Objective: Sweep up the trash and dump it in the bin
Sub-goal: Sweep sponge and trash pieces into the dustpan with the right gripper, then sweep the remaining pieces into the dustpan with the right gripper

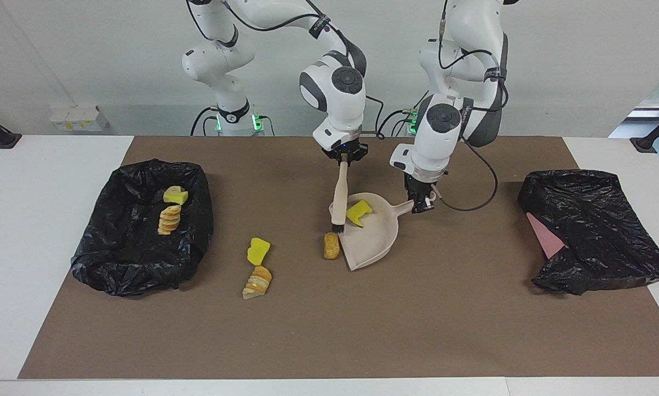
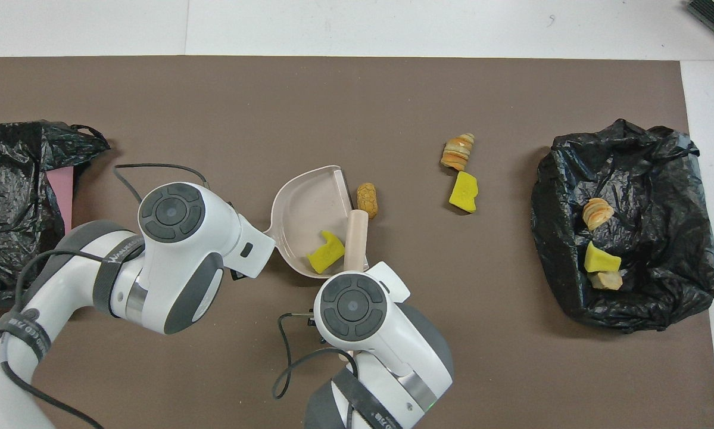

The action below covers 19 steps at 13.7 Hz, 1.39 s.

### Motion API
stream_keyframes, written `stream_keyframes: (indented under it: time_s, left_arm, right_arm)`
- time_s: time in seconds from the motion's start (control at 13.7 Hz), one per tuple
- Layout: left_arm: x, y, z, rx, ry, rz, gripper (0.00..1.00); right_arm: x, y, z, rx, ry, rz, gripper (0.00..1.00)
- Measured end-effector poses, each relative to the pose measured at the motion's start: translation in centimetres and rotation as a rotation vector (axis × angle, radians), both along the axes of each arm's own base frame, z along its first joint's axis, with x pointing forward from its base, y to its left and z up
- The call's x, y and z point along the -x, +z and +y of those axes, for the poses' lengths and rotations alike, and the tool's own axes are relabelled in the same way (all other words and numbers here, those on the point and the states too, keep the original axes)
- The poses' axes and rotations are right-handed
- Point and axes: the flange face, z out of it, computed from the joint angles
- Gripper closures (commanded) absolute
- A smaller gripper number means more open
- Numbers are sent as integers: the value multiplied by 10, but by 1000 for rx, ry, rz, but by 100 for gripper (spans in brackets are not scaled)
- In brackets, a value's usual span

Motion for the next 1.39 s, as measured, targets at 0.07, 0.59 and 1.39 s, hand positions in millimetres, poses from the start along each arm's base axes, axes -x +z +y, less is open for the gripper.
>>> stream_keyframes:
  time_s: [0.07, 0.59, 1.39]
  left_arm:
    - [0, 0, 0, 0, 0, -1, 100]
    - [0, 0, 0, 1, 5, -2, 100]
    - [2, 1, -5, -11, 138, 14, 100]
  right_arm:
    - [-5, -1, -8, 39, 22, -11, 100]
    - [-68, 32, -103, 277, 167, -20, 100]
    - [-154, -5, -256, 364, 319, -3, 100]
